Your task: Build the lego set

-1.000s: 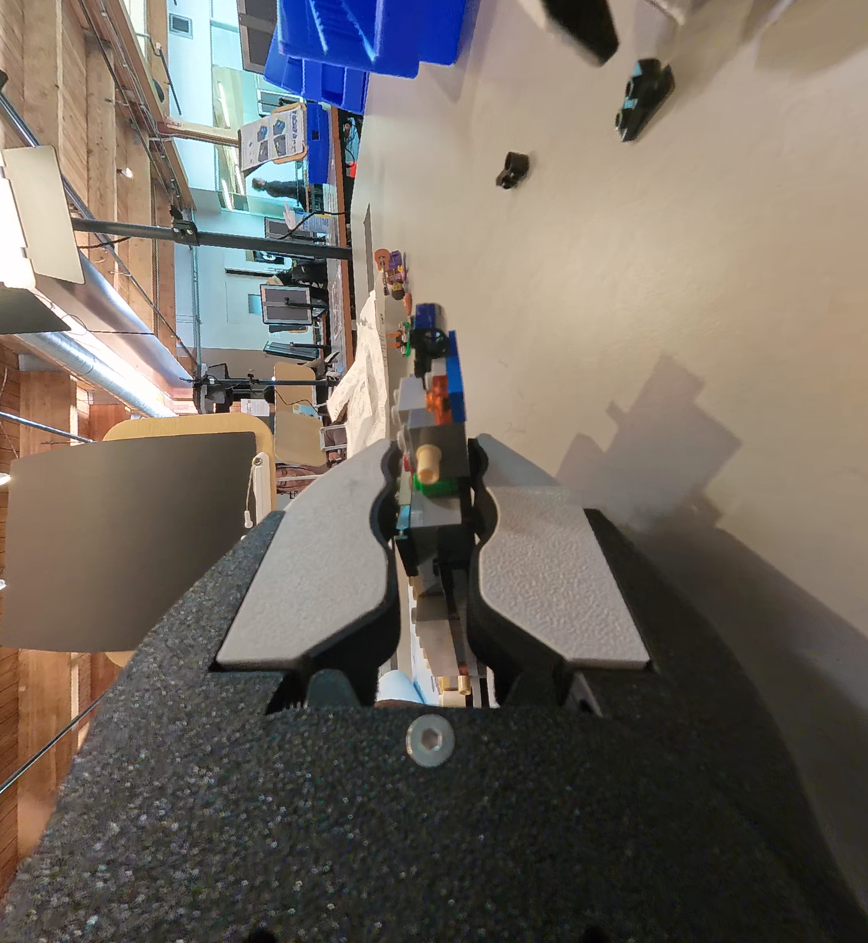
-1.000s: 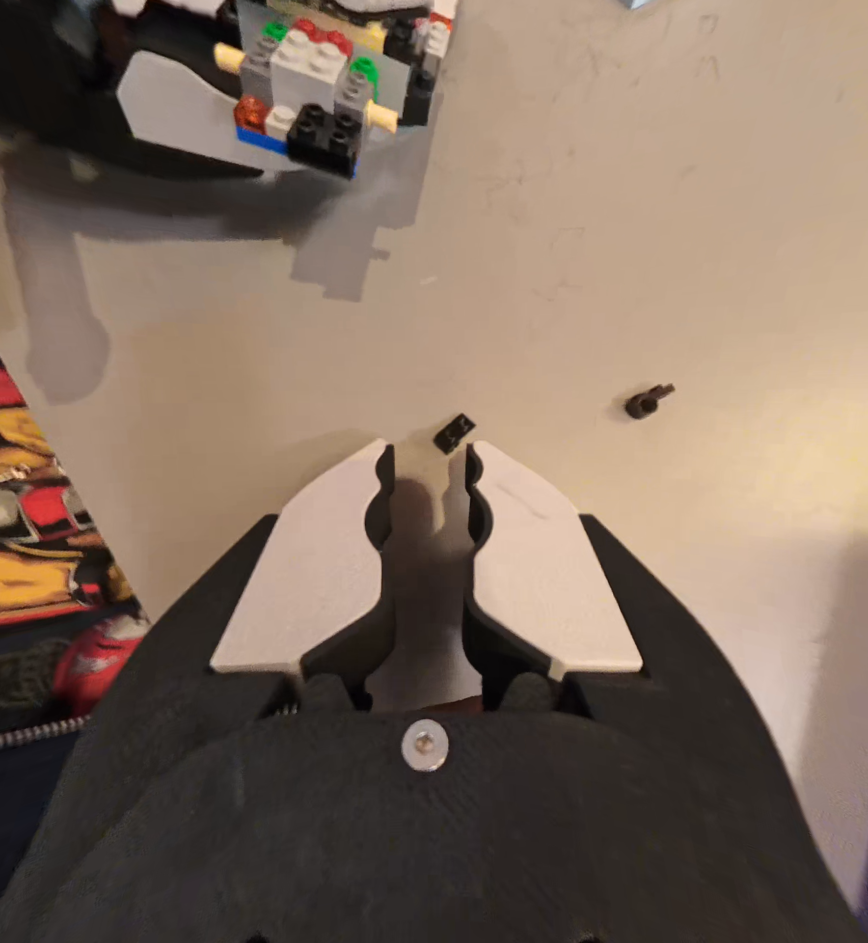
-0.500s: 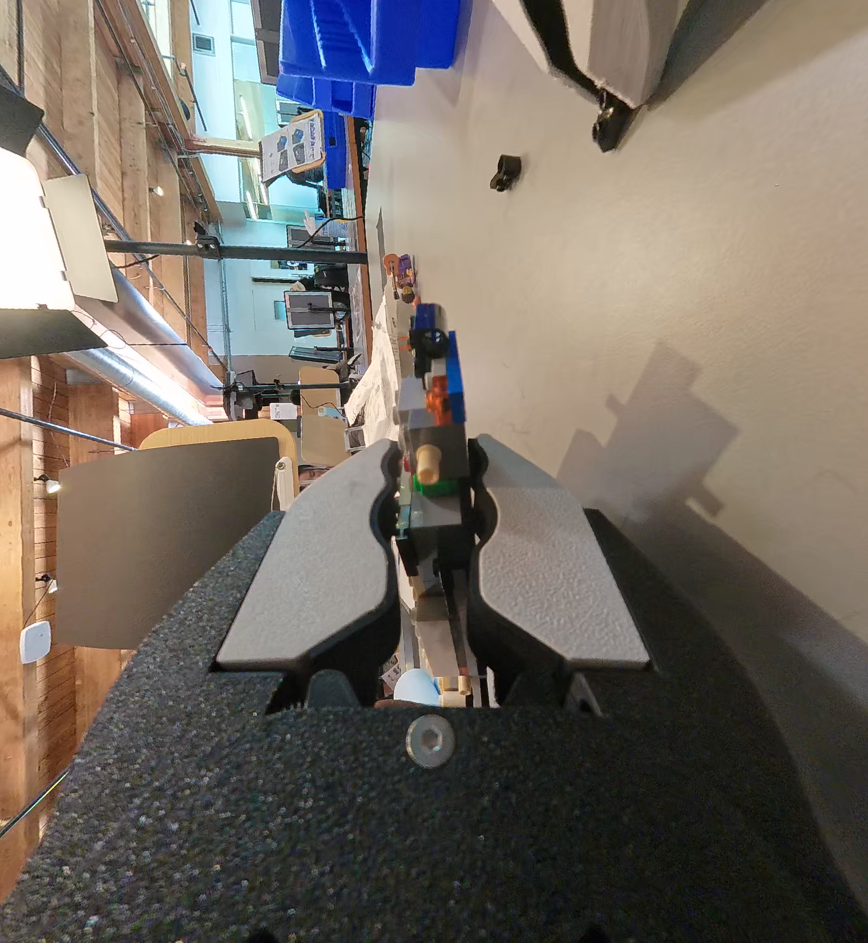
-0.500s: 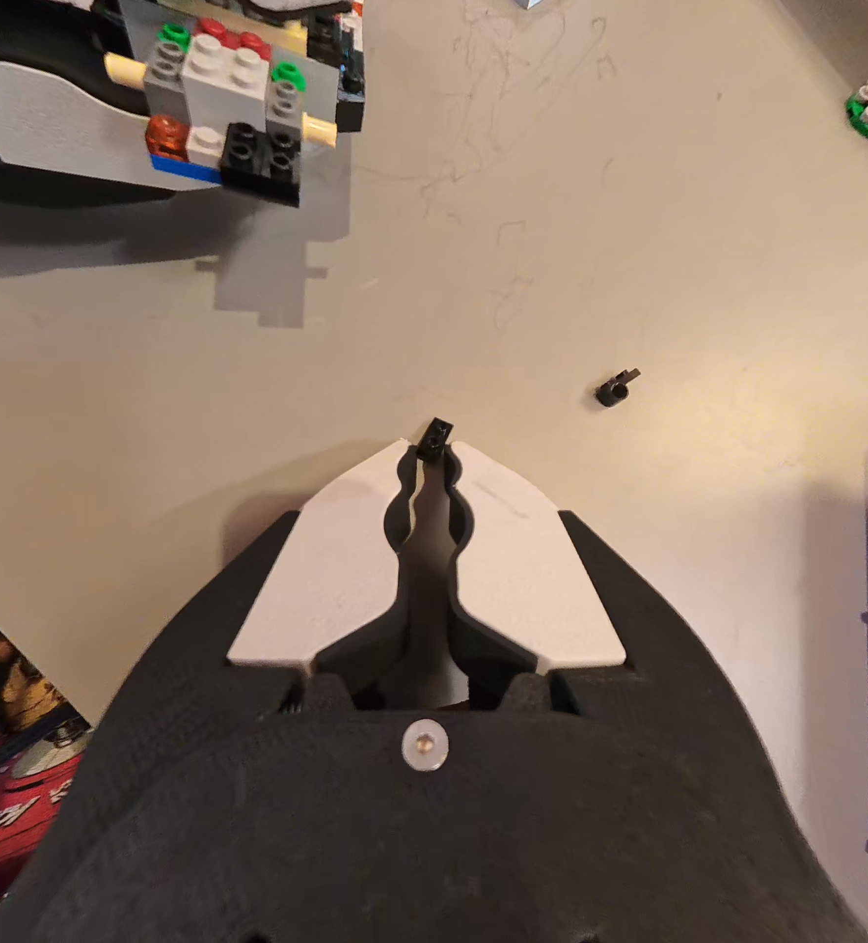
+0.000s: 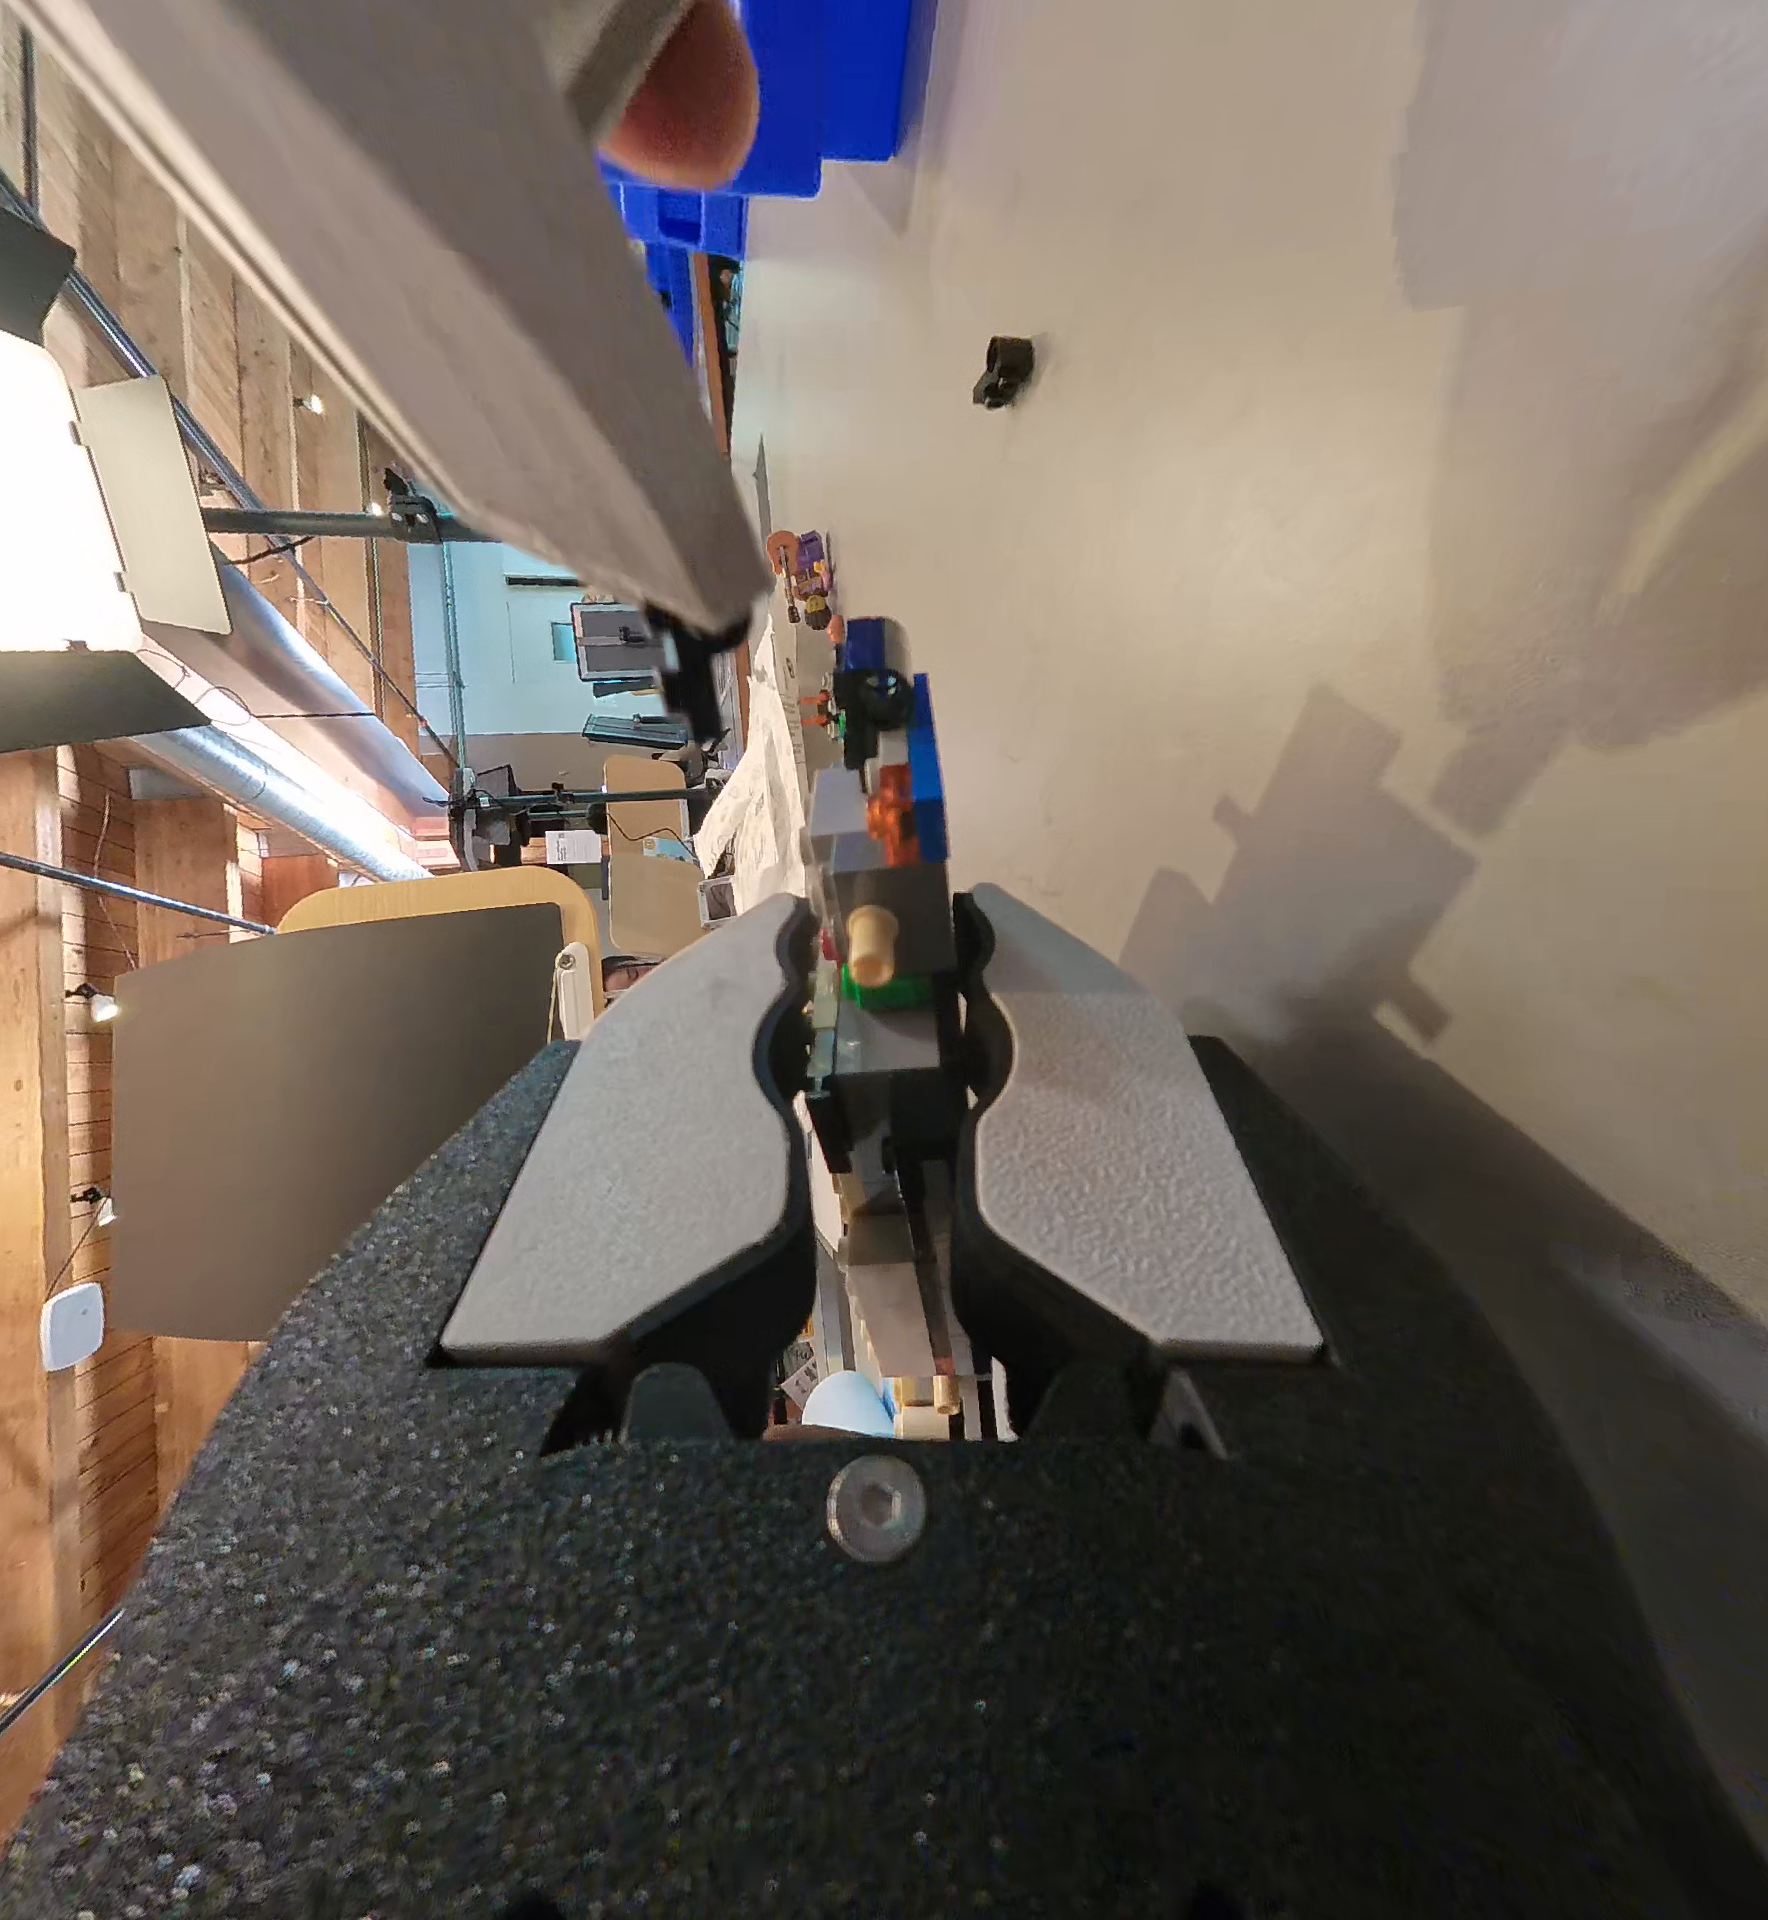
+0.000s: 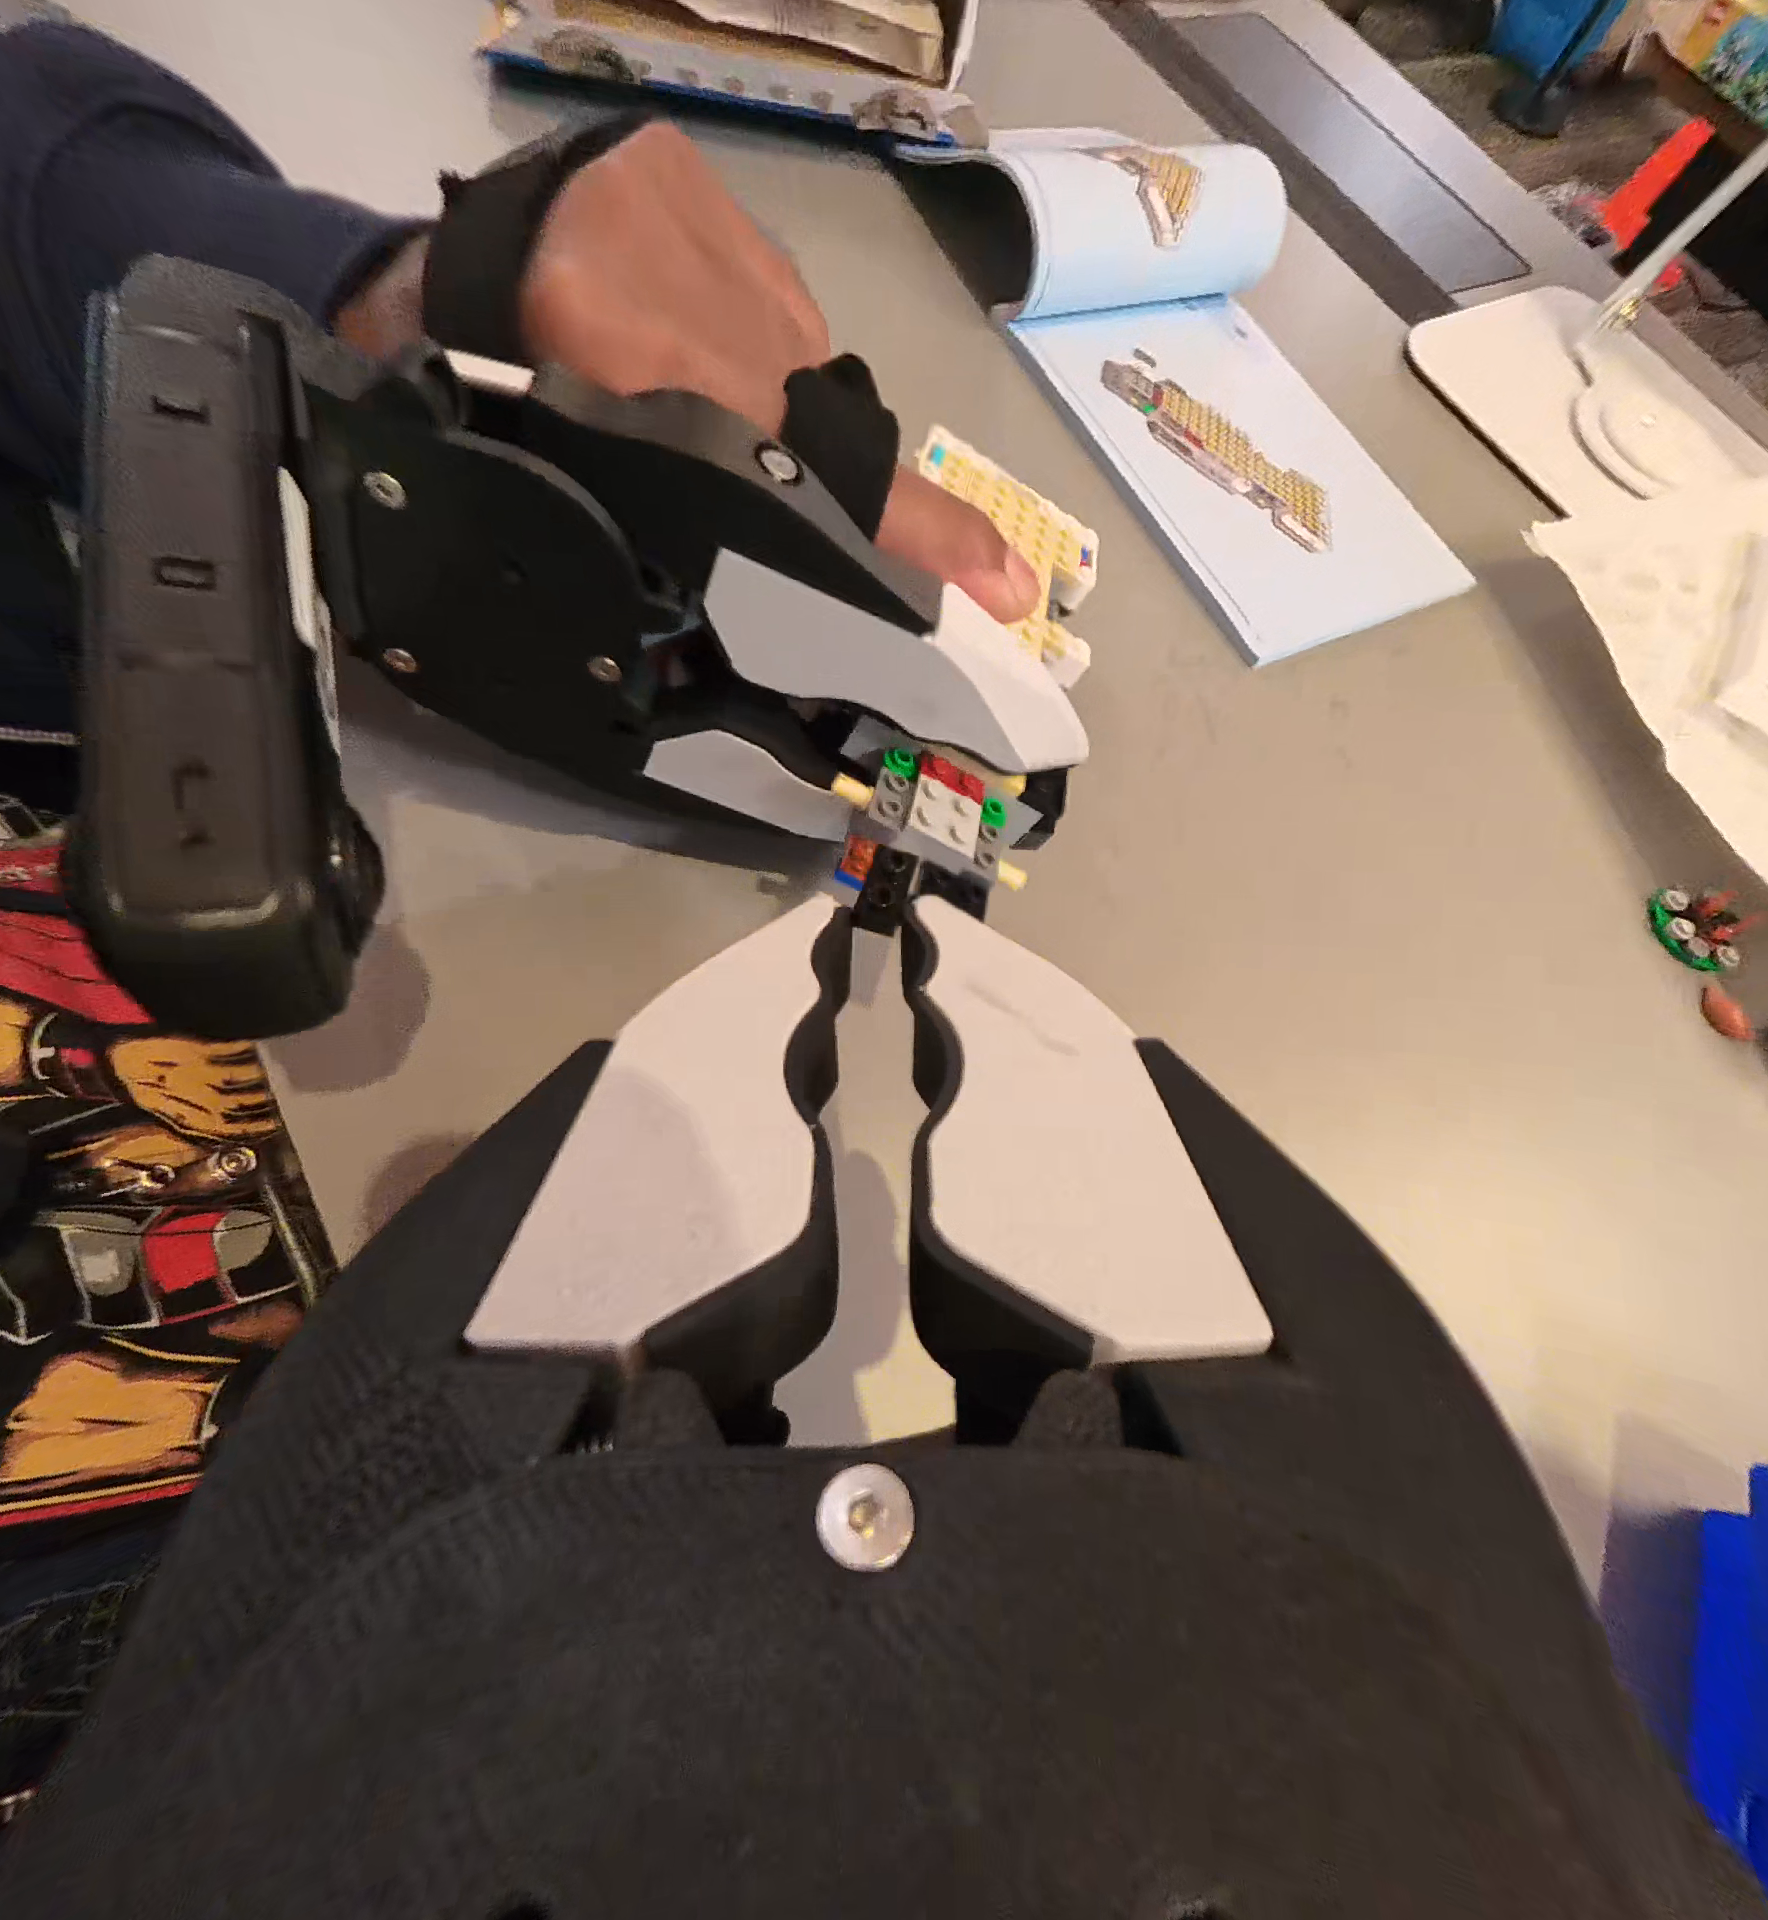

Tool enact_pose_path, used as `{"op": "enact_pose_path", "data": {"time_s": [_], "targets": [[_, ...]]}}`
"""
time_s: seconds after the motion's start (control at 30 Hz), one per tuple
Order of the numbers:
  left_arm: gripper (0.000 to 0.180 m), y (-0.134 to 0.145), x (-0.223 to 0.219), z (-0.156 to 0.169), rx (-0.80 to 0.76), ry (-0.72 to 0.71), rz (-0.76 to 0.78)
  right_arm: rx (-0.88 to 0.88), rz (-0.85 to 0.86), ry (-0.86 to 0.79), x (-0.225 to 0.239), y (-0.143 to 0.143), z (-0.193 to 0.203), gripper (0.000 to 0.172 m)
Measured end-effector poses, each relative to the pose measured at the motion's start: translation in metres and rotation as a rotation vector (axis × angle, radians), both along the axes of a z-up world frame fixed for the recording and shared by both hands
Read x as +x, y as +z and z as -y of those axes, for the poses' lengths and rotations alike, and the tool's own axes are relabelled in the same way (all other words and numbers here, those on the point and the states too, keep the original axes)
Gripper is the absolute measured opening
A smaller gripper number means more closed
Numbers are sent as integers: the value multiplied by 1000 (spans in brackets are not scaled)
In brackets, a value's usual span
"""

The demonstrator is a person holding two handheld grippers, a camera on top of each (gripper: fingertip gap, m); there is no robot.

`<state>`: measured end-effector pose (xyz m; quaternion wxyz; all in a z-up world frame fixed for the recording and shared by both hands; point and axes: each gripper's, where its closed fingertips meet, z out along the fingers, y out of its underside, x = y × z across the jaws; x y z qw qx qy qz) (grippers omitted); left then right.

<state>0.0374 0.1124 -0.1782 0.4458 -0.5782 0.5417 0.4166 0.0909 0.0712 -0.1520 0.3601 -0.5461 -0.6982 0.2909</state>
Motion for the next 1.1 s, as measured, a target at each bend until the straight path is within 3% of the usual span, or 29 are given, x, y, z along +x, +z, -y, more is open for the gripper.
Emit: {"op": "enact_pose_path", "data": {"time_s": [0.23,1.1], "targets": [[26,1,-2,0,-5,3,9,51,84,-19,-10,-11,-5,8],[26,3,4,1,-22,2,61,87,88,-25,-16,-8,-5,10]]}}
